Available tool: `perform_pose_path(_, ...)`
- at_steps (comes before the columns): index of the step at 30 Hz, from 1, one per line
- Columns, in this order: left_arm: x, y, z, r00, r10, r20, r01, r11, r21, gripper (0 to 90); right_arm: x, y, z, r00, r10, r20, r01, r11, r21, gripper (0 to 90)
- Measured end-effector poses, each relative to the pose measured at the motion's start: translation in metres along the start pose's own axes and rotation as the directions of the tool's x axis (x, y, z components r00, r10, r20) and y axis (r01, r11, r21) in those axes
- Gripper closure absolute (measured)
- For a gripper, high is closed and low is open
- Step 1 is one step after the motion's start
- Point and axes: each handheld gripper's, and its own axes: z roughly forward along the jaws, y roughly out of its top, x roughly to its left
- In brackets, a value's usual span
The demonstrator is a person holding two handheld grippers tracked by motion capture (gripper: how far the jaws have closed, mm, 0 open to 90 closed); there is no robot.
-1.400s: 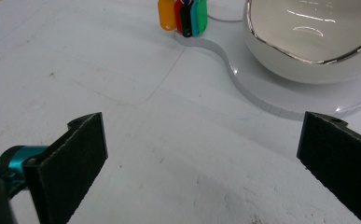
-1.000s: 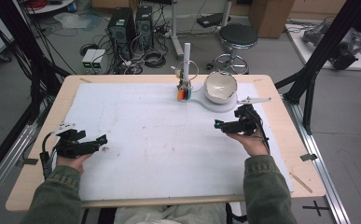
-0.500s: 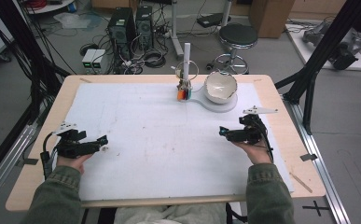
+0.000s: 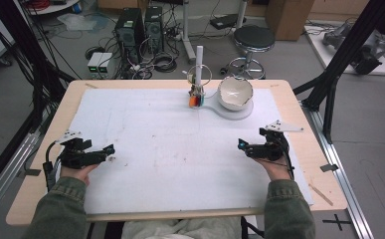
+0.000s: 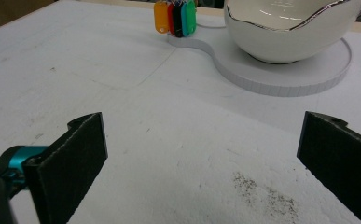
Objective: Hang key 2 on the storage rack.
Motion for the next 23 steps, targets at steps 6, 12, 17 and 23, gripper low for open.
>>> perform_pose_path(6,0.001,0.000,0.000,1.0000,0.003,0.001,-0.003,1.0000,0.001,1.8,0.000,-0.005,-0.004,0.9998,-0.004,0.022,0.004,1.000,-0.012,0.7)
perform_pose_path(12,0.001,0.000,0.000,1.0000,0.000,0.007,0.000,1.0000,0.004,1.7,-0.004,-0.013,-0.008,0.9986,0.002,0.052,-0.001,1.000,-0.029,0.7)
perform_pose_path(17,0.001,0.000,0.000,0.9999,-0.002,0.010,0.001,1.0000,0.004,1.7,-0.004,-0.013,-0.010,0.9986,0.018,0.050,-0.016,0.999,-0.043,0.7)
perform_pose_path(23,0.001,0.000,0.000,0.9999,-0.003,0.010,0.003,1.0000,0.004,1.8,-0.002,-0.013,-0.008,0.9988,0.006,0.049,-0.004,0.999,-0.040,0.7)
